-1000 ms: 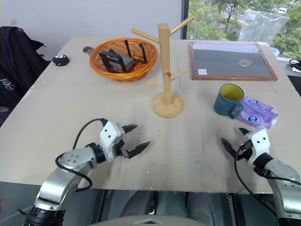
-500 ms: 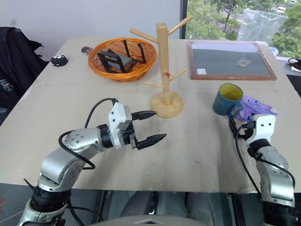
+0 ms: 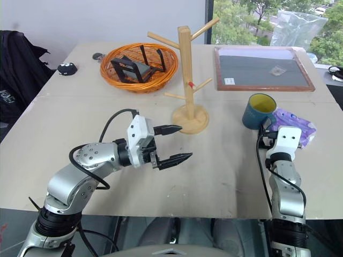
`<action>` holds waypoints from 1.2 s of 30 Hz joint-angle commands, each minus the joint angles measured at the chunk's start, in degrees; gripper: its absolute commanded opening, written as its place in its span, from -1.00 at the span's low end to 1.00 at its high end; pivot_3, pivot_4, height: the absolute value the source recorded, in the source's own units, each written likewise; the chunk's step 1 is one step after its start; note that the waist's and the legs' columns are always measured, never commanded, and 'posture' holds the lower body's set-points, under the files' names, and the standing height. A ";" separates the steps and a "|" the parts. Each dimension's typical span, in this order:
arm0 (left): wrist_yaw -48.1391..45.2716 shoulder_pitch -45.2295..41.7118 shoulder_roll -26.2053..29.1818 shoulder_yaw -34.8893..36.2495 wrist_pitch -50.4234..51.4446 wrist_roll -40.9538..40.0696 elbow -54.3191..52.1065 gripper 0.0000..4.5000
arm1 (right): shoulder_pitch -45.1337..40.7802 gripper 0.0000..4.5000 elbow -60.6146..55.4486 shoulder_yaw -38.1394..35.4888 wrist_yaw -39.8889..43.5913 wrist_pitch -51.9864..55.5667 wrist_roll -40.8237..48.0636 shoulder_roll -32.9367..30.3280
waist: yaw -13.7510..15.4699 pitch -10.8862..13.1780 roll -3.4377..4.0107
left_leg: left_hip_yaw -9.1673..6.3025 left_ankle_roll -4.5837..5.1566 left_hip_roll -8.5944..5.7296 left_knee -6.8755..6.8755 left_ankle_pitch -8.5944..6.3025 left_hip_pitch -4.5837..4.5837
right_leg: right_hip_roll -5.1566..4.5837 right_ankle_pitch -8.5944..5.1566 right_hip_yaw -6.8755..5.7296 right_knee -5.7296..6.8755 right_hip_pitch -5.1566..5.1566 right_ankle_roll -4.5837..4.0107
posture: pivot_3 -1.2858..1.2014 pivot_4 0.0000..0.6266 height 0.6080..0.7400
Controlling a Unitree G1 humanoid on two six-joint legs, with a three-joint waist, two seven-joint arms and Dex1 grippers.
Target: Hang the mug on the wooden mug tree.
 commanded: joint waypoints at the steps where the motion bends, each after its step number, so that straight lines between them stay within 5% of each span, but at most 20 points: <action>1: -0.11 -0.09 0.60 0.39 -1.42 0.18 -1.77 1.00 | -1.68 0.99 0.65 -0.40 -2.85 -2.32 -2.27 -0.02 | -0.07 0.00 0.00 | 0.02 0.00 0.00 0.00 0.00 0.00 | 0.00 0.00 0.01 0.00 0.00 0.00 | 0.03 -0.52 0.95; 5: 0.02 0.18 0.72 0.28 -1.80 0.33 -1.93 1.00 | -2.36 0.99 2.01 0.01 -3.50 -2.84 -3.30 0.03 | -0.09 0.00 0.00 | 0.02 0.00 0.00 0.00 0.00 0.00 | 0.00 0.00 0.02 0.00 -0.01 0.00 | 0.03 -0.52 0.95; 7: 0.18 0.20 0.68 0.17 -2.05 0.60 -1.98 1.00 | -2.77 0.76 2.95 -0.09 -4.30 -3.47 -4.08 -0.10 | -0.12 0.00 0.00 | 0.03 0.00 0.00 -0.01 0.00 0.00 | 0.00 0.00 0.03 0.00 -0.01 0.00 | 0.03 -0.52 0.95; 14: 6.84 -2.01 -3.66 2.88 -4.27 2.47 0.05 1.00 | -3.72 -0.70 4.81 -0.07 -5.18 -5.47 -5.04 -0.13 | 0.01 0.00 0.00 | 0.03 0.00 -0.01 0.00 0.00 -0.01 | -0.01 0.00 0.03 -0.01 -0.01 0.00 | 0.03 -0.52 0.95; 16: 7.29 -2.48 -4.29 3.23 -3.93 1.86 -0.10 1.00 | -3.86 -0.97 5.23 0.05 -5.03 -5.92 -5.11 -0.19 | -0.08 0.00 0.00 | 0.03 0.00 -0.01 0.00 0.00 0.00 | 0.00 0.00 0.03 0.00 -0.01 0.00 | 0.03 -0.52 0.95; 25: 7.20 -2.64 -4.08 2.45 -3.45 1.86 -0.77 1.00 | -4.92 -0.97 6.26 0.90 -3.73 -8.13 -4.79 -0.43 | -0.17 0.00 0.00 | 0.04 0.00 -0.01 -0.01 0.00 0.01 | 0.00 0.00 0.04 0.01 -0.01 0.00 | 0.03 -0.52 0.95; 36: 8.23 -1.61 -4.32 3.85 -2.74 0.66 -1.00 1.00 | -6.34 -0.97 -0.83 1.39 12.46 -7.73 6.15 -5.41 | -0.10 0.01 0.01 | 0.03 0.00 0.01 0.00 0.00 -0.01 | -0.01 0.00 0.04 0.00 -0.01 0.00 | 0.03 -0.52 0.95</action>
